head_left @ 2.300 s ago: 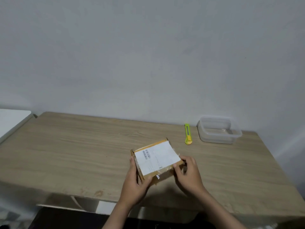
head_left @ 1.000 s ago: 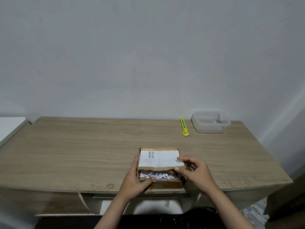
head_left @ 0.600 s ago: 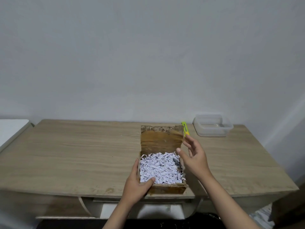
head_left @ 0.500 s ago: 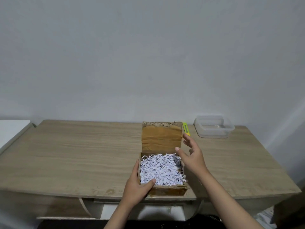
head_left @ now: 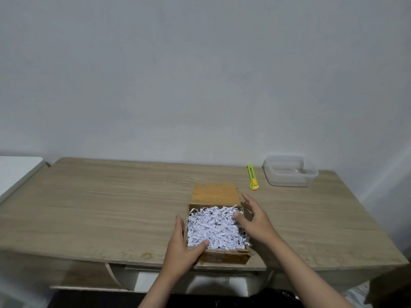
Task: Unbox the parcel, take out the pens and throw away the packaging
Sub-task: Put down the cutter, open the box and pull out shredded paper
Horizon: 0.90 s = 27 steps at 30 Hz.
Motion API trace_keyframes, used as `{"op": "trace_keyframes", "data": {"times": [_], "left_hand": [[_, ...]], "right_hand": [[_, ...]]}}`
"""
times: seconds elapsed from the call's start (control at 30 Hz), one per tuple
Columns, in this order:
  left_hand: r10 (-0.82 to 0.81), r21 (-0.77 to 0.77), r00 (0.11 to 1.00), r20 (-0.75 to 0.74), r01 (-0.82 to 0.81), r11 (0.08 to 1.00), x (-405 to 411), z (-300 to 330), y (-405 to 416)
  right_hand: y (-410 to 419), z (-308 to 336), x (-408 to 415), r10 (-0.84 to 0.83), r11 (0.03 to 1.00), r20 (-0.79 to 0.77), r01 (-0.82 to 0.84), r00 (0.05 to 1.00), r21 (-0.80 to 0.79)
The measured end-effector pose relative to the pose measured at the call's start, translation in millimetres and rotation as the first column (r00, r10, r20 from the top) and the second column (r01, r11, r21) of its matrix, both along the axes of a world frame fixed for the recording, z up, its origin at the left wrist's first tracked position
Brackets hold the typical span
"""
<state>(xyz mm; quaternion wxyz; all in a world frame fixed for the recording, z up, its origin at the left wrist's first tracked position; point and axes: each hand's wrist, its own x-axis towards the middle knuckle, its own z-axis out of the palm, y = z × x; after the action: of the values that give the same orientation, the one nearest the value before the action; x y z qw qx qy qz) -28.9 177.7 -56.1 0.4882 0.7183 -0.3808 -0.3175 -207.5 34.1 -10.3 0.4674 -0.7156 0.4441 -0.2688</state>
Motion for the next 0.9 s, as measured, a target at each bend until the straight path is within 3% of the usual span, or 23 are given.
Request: {"op": "trace_keyframes", "data": {"times": [0.13,0.3,0.47,0.57,0.7,0.9], "left_hand": [[0.046,-0.008,0.986,0.162,-0.045,0.999,-2.9,11.7,0.1],[0.063,-0.191,0.964,0.257,-0.013,0.981,-15.7,35.2,-10.3],[-0.037,-0.097,0.966,0.257,0.064,0.993,-26.6,34.1,-22.9],[-0.056,-0.039,0.977,0.207,0.065,0.997,-26.2,34.1,-27.8],[0.012,0.040,1.000,-0.023,-0.011,0.999,-15.5,20.8,-36.0],[-0.130,0.239,0.991,-0.016,0.130,0.962,-6.5,18.1,-52.2]], "right_hand": [[17.4,0.0,-14.9,-0.088,0.996,0.010,0.088,0.996,-0.031],[43.0,-10.7,-7.9,-0.078,0.979,-0.060,0.065,0.995,-0.196],[55.5,-19.6,8.4,-0.058,0.989,-0.216,0.027,0.975,-0.142],[60.1,-21.7,15.1,-0.048,0.988,-0.269,0.006,0.962,-0.157],[59.6,-21.5,16.0,-0.002,0.971,-0.316,-0.074,0.949,-0.226],[43.6,-10.0,27.8,0.051,0.988,-0.381,-0.101,0.923,-0.114]]}}
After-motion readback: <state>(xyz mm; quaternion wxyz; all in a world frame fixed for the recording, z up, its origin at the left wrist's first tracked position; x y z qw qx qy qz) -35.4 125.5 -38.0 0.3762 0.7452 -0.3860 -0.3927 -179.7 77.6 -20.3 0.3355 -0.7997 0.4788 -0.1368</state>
